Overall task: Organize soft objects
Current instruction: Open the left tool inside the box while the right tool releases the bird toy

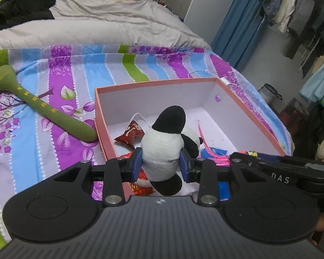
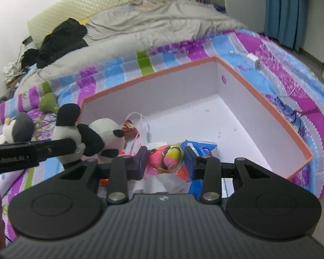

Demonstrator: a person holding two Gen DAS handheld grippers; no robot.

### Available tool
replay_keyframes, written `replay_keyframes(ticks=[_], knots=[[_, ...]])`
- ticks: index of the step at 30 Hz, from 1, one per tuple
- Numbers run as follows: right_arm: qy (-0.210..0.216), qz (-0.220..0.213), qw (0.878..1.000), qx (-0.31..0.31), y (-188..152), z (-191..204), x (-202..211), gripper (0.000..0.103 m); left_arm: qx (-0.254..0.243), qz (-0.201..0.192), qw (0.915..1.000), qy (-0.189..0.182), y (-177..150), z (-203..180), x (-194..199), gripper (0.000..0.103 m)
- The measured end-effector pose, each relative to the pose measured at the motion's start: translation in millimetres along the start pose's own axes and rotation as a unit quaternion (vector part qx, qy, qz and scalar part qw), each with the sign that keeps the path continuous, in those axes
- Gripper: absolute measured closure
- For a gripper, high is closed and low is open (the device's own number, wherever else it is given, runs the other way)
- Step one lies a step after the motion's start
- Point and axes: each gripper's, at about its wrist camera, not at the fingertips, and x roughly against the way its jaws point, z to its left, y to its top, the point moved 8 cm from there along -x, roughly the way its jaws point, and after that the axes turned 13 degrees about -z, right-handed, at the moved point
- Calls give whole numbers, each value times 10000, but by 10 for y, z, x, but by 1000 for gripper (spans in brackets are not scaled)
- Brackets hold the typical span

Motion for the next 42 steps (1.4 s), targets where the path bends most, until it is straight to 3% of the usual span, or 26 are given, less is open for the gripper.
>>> replay_keyframes(ticks=[3,4,17,27,42], knots=[[11,184,9998,-98,-36,-90,-181,60,27,105,9999,65,0,31,-193,52],[-38,238,9997,-96,-50,-112,-233,55,43,127,9999,75,-1,35,-229,51],[-121,317,9992,-198,-69,-215,-374,53,-12,19,10000,51,107,-10,-190,49],[11,-145,9997,-185,171,-69,83,53,-151,-384,9991,24,286,-128,462,49],[124,-819,9965,-81,301,237,1079,53,-390,-1060,9934,-191,434,-433,1637,49]])
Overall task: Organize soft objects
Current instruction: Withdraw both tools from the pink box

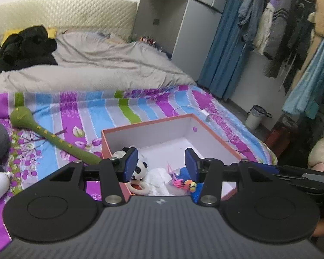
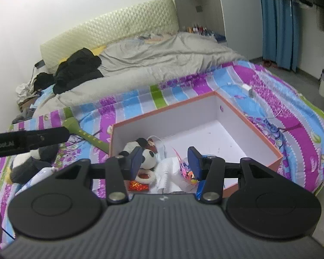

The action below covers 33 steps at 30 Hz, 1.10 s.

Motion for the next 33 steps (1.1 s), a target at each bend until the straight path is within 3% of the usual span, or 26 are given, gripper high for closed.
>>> replay_keyframes(ticks=[8,17,33], knots=[[53,-300,9995,-5,54,135,458,53,-157,-195,9996,-105,20,-182,493,49],[43,-333,9994,27,-67,222,770,53,-188,-211,9996,59,-125,-145,924,49],[0,45,10000,39,-584,289,1087,53,-139,19,9992,364,-663,-128,1438,49]])
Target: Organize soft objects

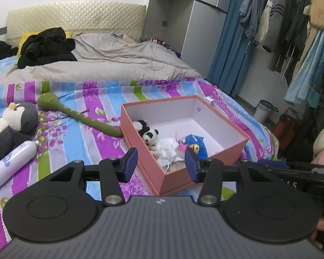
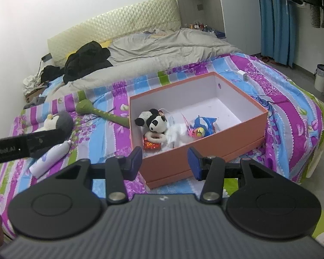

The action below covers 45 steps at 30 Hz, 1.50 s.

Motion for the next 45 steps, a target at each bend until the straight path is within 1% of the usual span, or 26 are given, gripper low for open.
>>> replay_keyframes(ticks=[8,10,11,12,13,14,16,19,22,28,35,45], knots=[[-73,-104,9997,194,65,32,63,53,50,-30,10000,75,-10,43,56,48],[-130,-169,9995,243,92,20,86,52,57,-74,9999,83,4,48,75,32],[-149,-183,9994,246,98,20,89,40,51,-95,9999,101,10,51,83,28],[-170,-176,9994,240,102,9,85,31,46,-105,9999,119,20,55,82,21],[-190,-176,9994,230,103,-2,84,17,37,-109,9999,128,27,55,85,15],[-211,-194,9993,236,102,-10,83,13,32,-100,9999,132,29,59,84,12],[-291,-227,9988,327,94,-22,81,13,26,-83,9998,186,30,74,78,6],[-374,-123,9987,335,59,-47,63,13,69,-49,9996,283,21,115,62,3],[-342,-37,9992,210,30,-76,48,13,124,8,9994,328,-5,157,35,2],[-373,-69,9992,148,28,-102,51,13,32,113,9988,472,-64,174,-4,2],[-442,-97,9988,191,31,-114,63,13,-8,172,9986,494,-82,157,-29,1],[-431,-103,9989,164,40,-132,55,13,-47,213,9988,427,-89,104,-33,1]])
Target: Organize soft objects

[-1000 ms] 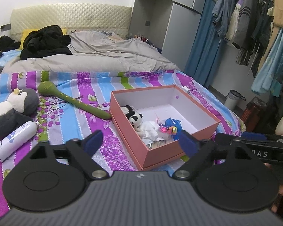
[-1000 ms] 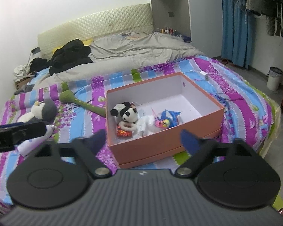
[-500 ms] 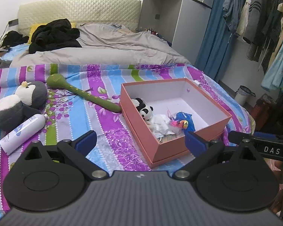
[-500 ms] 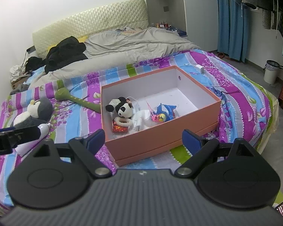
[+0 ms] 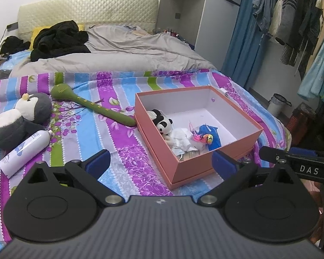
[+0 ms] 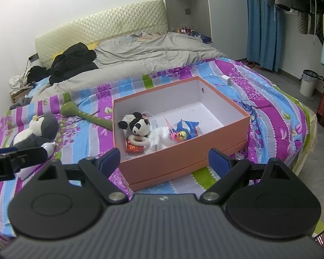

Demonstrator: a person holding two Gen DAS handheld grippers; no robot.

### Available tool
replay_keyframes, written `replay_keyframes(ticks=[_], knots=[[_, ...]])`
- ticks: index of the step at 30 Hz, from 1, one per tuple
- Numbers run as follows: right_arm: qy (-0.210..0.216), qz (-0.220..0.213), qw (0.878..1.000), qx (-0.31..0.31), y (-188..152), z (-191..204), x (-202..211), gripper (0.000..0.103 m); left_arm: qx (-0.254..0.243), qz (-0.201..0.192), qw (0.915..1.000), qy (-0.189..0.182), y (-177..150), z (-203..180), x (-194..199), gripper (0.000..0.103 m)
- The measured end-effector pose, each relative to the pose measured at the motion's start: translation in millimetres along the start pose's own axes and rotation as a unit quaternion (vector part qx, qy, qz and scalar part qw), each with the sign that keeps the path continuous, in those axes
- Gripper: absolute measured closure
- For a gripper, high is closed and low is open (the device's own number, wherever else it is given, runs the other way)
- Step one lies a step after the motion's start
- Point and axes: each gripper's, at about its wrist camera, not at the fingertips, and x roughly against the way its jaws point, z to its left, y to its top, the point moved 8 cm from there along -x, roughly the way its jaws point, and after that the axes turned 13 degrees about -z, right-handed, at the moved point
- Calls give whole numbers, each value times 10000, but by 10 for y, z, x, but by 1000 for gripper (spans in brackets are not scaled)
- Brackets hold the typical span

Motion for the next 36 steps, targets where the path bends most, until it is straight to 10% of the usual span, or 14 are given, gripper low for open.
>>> replay_keyframes(ticks=[36], knots=[[54,-12,10000,44,6,9,6,13,11,-78,9999,-89,60,-43,16,1]])
